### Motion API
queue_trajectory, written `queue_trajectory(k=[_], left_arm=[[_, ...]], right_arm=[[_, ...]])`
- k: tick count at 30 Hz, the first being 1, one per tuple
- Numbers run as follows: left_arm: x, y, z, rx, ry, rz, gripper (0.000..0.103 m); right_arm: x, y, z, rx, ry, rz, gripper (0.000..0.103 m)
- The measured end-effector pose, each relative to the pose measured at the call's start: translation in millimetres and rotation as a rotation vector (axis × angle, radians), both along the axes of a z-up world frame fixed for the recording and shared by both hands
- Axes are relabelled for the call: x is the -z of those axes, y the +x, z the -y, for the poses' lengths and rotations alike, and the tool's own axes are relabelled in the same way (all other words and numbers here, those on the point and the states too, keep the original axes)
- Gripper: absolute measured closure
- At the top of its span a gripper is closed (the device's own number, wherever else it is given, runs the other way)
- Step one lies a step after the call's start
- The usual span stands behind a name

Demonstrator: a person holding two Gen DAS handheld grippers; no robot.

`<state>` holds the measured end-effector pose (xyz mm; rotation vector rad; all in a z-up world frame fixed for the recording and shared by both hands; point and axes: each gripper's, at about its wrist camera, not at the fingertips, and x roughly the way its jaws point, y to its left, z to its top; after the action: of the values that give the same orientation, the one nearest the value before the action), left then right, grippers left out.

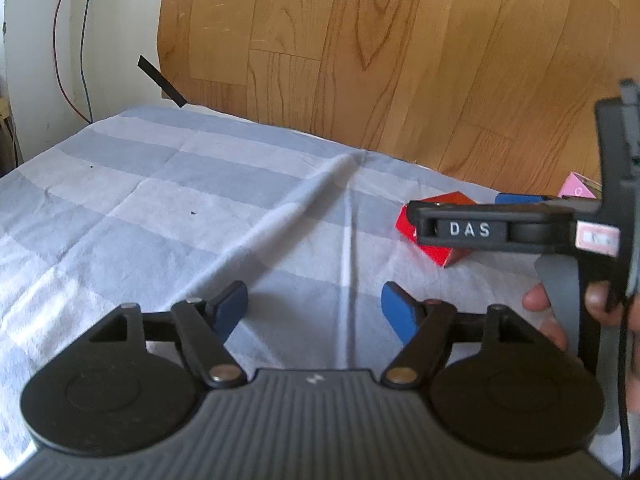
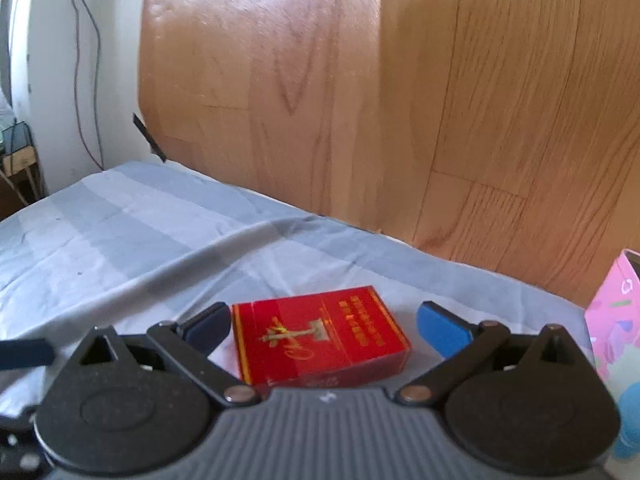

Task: Organize rigid objects
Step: 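Grasp the red cigarette box with the right gripper and lift it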

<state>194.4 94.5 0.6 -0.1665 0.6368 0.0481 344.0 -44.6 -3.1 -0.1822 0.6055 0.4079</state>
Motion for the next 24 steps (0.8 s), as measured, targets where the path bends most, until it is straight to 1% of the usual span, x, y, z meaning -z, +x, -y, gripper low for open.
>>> queue_trajectory(k=[3,4,5,8,12,18,24], left_arm=[[0,1,1,0.004,0.012,-0.001,0.026],[0,1,2,0.004,0.015,-0.001,0.026],[1,2,3,0.006,0.017,-0.002,0.026],[1,2,3,0.009,0.019,-0.002,0.025],[1,3,2,0.013,0.019,-0.003,0.024],[1,3,2,0.015,0.023,-0.004,0.023],[3,2,5,0.020,0.037,-0.002,0.021]], right_arm=[[3,4,0,0.003,-0.007,-0.019,0.001],[4,3,-1,0.000,-0.019,-0.026,0.006],[6,3,-4,-0.006,-0.041,-0.037,0.006],[6,-3,-11,-0.006,-0.080,-0.016,0.007],[5,-12,-10,0.007,-0.084,-0.013,0.007],[4,-36,7,0.046,-0.073,-0.013,0.007],[3,-75,28,0.074,-0.075,-0.001,0.007]])
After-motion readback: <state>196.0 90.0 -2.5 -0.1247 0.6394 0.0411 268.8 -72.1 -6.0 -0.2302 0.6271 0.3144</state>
